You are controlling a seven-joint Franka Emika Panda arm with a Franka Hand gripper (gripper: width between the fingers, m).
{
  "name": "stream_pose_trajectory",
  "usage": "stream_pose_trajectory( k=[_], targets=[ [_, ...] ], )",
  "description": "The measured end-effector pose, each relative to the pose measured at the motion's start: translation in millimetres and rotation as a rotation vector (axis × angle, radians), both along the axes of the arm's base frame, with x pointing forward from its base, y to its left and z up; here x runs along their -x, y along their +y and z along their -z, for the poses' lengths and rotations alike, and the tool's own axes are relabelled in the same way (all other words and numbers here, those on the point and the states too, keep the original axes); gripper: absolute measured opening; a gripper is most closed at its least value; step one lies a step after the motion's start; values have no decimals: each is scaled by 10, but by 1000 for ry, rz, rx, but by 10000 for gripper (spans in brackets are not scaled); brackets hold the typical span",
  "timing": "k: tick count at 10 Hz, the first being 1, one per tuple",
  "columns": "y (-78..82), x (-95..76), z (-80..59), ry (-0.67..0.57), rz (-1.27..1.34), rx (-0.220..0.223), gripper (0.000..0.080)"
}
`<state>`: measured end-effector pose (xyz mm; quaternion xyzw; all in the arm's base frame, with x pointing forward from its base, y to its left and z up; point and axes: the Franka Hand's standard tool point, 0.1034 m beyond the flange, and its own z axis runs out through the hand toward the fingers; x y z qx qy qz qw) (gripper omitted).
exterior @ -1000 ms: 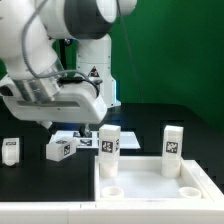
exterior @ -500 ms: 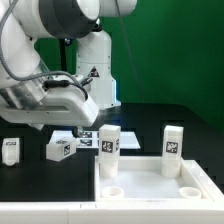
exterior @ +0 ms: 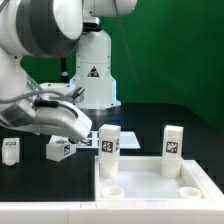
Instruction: Assemble square table
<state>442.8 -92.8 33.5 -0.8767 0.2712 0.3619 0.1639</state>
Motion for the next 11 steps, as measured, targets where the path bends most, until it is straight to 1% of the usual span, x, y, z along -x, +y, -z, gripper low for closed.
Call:
stream_pose_trajectory(
  k=[3,4,5,6,11],
  targets=[
    [4,25,9,8,1,-4,649],
    [8,135,56,66,12,-28,649],
    [14,203,108,131,27,-45,649],
    [8,210,127,163,28,-64,649],
    [5,206,156,160,26,-60,649]
  ],
)
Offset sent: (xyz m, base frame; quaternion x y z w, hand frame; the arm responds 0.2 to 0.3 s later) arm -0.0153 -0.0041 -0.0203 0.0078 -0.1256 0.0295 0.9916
